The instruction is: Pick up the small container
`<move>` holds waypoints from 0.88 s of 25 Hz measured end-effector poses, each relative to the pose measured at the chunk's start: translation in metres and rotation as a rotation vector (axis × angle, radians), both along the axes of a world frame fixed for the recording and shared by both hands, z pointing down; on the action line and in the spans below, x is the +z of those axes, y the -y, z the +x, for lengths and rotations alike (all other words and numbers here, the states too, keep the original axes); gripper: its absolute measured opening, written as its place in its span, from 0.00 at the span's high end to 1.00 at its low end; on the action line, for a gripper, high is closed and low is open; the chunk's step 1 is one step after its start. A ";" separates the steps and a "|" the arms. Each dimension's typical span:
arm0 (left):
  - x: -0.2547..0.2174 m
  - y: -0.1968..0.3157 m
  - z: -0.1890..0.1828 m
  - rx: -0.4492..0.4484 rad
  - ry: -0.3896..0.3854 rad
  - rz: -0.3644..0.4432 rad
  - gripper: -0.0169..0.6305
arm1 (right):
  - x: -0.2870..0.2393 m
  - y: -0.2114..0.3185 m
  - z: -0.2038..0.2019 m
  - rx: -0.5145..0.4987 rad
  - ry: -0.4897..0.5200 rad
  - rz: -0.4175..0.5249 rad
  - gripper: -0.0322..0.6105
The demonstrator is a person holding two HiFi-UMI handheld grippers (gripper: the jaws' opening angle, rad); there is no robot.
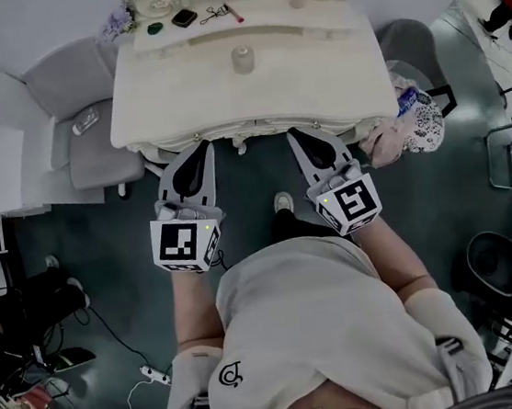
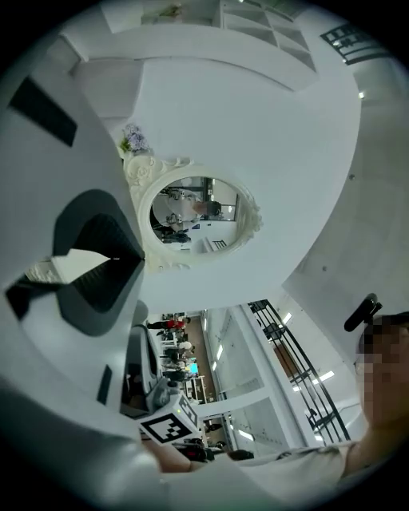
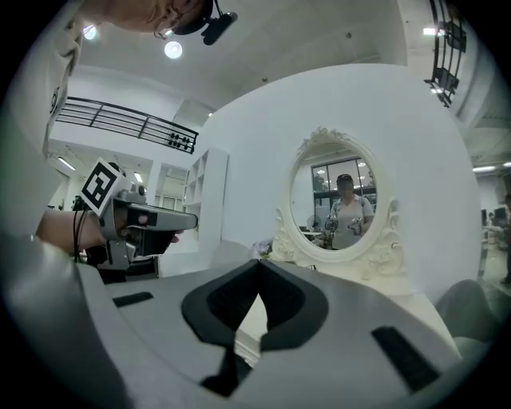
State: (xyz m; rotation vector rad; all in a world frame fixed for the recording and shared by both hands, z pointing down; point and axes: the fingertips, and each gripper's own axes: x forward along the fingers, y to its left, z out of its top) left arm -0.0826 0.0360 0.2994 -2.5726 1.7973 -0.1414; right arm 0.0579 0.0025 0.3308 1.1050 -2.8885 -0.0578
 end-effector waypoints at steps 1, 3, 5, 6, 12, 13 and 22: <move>0.001 0.020 0.004 -0.005 0.000 -0.007 0.95 | 0.000 0.019 0.002 -0.008 0.001 -0.003 0.94; 0.005 0.058 0.011 -0.008 0.003 -0.019 0.95 | 0.002 0.056 0.007 -0.020 0.008 -0.018 0.94; 0.011 0.087 0.017 -0.007 0.005 -0.035 0.95 | 0.008 0.085 0.009 -0.033 0.019 -0.038 0.94; 0.015 0.099 0.020 -0.006 0.007 -0.043 0.95 | 0.010 0.097 0.009 -0.042 0.022 -0.044 0.94; 0.040 0.165 0.018 0.013 0.016 -0.083 0.95 | 0.032 0.159 0.002 -0.061 0.005 -0.092 0.94; 0.046 0.174 0.017 0.017 0.018 -0.089 0.95 | 0.038 0.167 0.000 -0.059 0.002 -0.107 0.94; 0.095 0.249 0.011 0.111 -0.025 -0.106 0.95 | 0.079 0.232 -0.015 -0.020 -0.017 -0.203 0.94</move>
